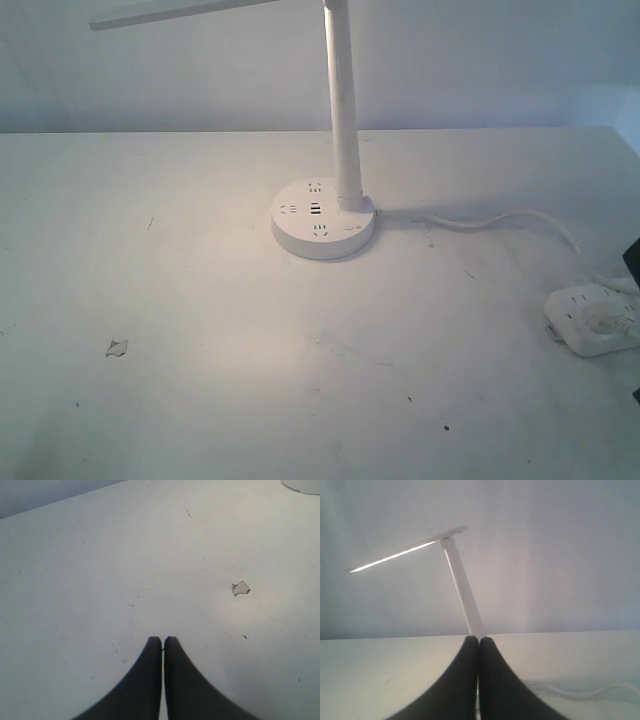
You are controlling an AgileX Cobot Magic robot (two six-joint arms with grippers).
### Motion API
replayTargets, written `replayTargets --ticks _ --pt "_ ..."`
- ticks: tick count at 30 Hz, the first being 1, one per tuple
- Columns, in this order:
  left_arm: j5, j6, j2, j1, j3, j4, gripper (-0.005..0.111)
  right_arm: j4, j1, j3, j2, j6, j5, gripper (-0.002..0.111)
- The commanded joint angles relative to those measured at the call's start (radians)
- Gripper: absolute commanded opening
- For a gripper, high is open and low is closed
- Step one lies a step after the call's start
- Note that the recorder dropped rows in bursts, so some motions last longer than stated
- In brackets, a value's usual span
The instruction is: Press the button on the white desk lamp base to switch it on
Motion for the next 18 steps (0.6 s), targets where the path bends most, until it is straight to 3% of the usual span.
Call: replayTargets --ticks 1,9,18 --pt "-0.003 -0.001 -0.005 0.002 -0.003 -0.006 0.001 -0.031 -0.051 0.006 -0.047 -0.022 0.130 0.000" --pt "-0.003 -0.001 -0.005 0.002 -0.003 -0.006 0.001 -0.099 -0.412 0.006 -0.339 -0.051 0.585 0.000" --pt "-0.003 -0.001 -0.005 0.002 -0.003 -0.006 0.001 -0.079 -0.593 0.006 -0.420 -0.074 0.818 0.000"
